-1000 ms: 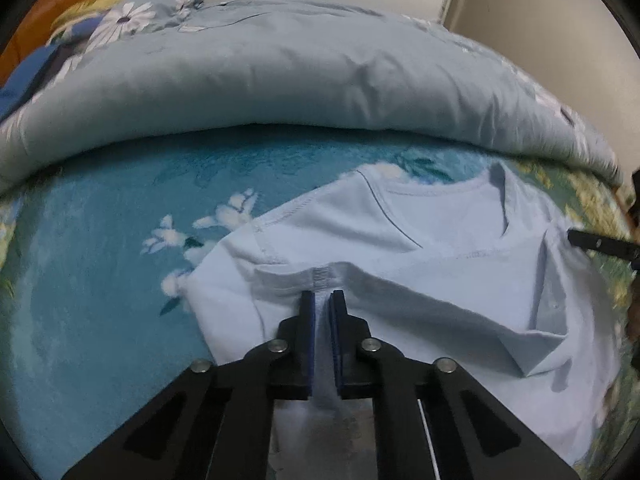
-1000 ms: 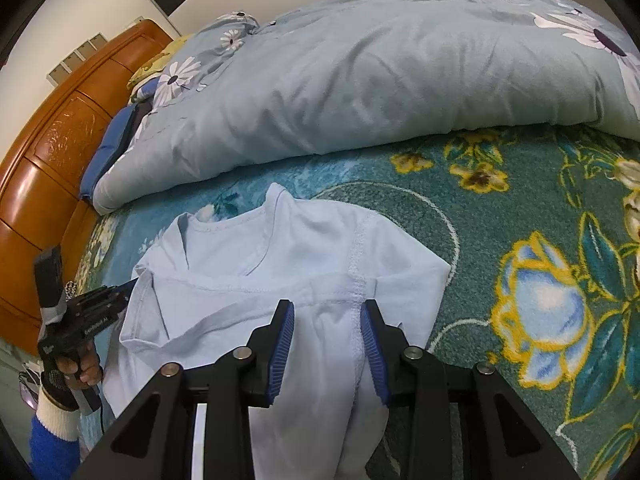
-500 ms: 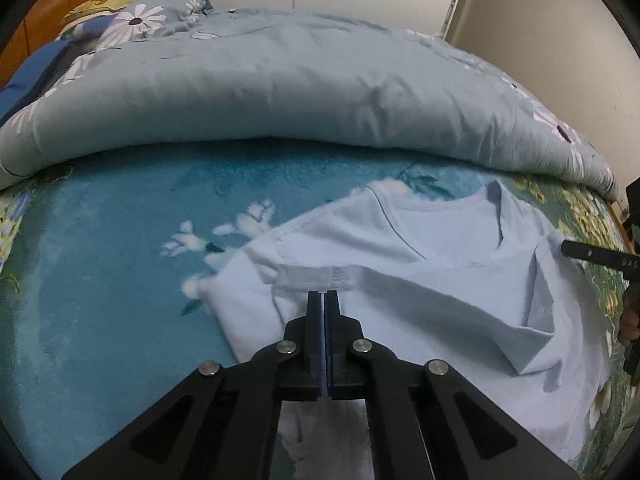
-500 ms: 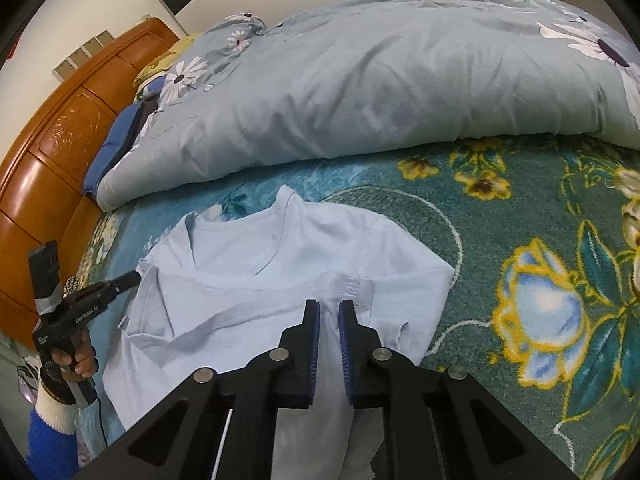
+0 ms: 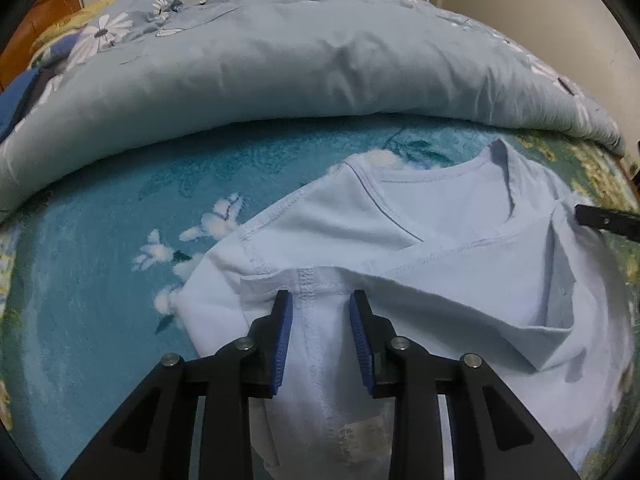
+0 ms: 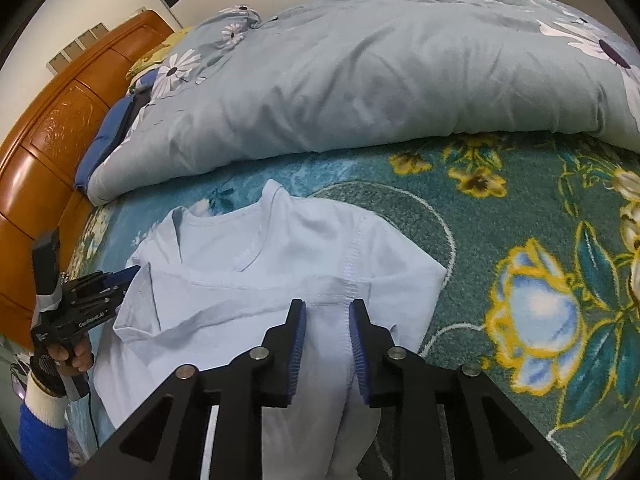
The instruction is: Fold clothes
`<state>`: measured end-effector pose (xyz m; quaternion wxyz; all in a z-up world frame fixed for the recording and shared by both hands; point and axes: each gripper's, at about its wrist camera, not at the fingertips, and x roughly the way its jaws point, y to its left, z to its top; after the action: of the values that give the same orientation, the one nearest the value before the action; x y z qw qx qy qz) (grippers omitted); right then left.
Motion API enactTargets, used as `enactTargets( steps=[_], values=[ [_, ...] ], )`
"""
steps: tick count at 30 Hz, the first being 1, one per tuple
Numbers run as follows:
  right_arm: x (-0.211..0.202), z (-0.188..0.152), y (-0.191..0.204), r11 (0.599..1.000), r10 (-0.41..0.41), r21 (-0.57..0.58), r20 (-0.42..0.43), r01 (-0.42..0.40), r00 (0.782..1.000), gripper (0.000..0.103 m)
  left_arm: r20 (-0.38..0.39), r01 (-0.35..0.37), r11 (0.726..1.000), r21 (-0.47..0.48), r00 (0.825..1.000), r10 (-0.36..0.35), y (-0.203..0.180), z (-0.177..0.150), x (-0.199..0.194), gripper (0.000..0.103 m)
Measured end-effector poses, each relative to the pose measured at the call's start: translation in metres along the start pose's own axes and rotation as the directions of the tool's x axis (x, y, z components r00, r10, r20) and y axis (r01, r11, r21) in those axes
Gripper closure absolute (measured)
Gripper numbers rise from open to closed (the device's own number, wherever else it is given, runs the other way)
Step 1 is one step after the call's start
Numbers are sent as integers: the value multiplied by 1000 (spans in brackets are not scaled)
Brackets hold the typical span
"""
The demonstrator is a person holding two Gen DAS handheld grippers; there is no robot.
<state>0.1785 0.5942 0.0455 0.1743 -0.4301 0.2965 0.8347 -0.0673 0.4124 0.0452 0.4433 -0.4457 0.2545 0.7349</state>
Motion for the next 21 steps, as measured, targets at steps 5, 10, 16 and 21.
enactTargets(
  steps=[5,10,16,21],
  values=[
    [0,-2,2,1000,7,1,-1,-7,1000,76,36,-71,997,41,997,70,-16,-4,-4,99],
    [-5,-5,2,1000,11,-12,7,-11,1000,76,102,-24,1000,6,995,24,-5,-5,-31,100],
    [-8,-3,2,999,-37,-25,39,38,999,98,165,35,999,-26,986,-30,14,6,-61,100],
    [-20,5,1,996,-72,-36,110,76,991,102,171,80,995,-62,983,-68,24,26,-41,100]
  ],
)
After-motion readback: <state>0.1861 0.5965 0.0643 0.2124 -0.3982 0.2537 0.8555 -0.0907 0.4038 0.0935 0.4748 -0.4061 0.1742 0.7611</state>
